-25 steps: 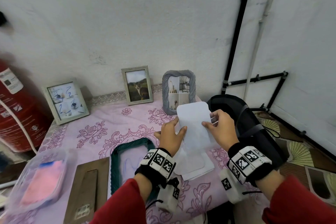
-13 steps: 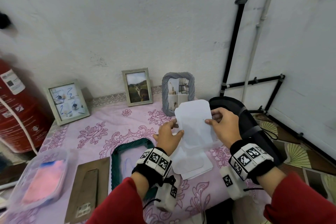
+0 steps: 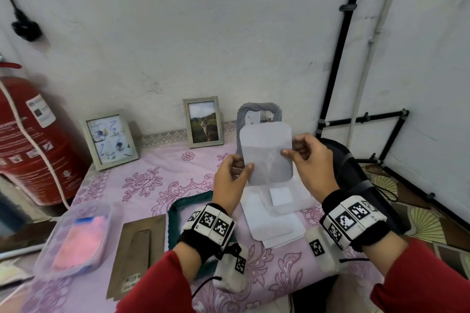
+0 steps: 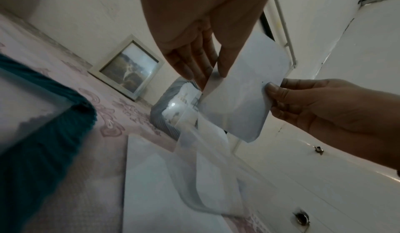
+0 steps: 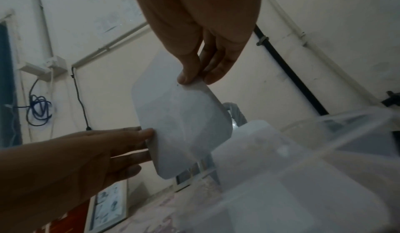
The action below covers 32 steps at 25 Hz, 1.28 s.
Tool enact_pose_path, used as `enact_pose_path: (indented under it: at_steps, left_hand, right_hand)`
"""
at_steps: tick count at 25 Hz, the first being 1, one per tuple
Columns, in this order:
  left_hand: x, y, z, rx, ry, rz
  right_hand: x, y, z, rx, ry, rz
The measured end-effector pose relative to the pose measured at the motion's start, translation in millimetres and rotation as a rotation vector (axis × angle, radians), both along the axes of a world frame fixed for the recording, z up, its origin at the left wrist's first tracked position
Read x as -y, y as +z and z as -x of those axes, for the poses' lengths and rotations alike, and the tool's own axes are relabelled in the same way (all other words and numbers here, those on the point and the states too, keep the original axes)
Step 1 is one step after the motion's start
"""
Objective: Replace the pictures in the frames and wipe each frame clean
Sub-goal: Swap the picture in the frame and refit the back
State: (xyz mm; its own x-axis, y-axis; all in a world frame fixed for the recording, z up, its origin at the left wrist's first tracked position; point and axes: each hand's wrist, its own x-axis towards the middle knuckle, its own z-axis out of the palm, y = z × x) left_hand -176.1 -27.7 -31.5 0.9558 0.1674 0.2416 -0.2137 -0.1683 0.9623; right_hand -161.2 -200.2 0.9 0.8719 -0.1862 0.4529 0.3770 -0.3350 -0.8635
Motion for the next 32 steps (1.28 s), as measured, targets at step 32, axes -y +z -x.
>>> enact_pose_path:
  at_steps: [32]
  left_hand:
    - [-138.5,-56.7,86.4,-0.311,0.088,-0.202]
  right_hand:
    - [-112.6,-76.0,43.1,-0.405,0.457,0.398]
